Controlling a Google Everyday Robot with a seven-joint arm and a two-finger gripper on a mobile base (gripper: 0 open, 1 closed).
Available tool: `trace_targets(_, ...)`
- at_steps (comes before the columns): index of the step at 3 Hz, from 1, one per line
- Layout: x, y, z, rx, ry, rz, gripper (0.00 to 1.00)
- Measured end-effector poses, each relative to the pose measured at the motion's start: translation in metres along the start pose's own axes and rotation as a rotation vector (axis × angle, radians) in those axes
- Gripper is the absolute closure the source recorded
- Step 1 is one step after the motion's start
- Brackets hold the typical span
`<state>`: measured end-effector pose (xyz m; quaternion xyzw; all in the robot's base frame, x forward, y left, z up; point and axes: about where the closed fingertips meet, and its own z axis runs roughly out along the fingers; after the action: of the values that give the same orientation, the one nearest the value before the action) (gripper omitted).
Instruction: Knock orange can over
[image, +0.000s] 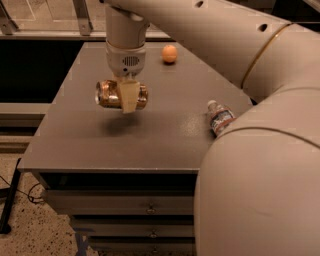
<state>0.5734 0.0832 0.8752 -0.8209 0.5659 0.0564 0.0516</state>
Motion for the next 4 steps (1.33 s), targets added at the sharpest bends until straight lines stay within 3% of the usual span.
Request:
trace_targets(1, -0.010, 0.002, 0.006, 0.015, -0.007, 0.037, 0.84)
trace_targets(4, -0.024, 0.016, 0.024, 0.003, -0.037, 0.097, 0.13)
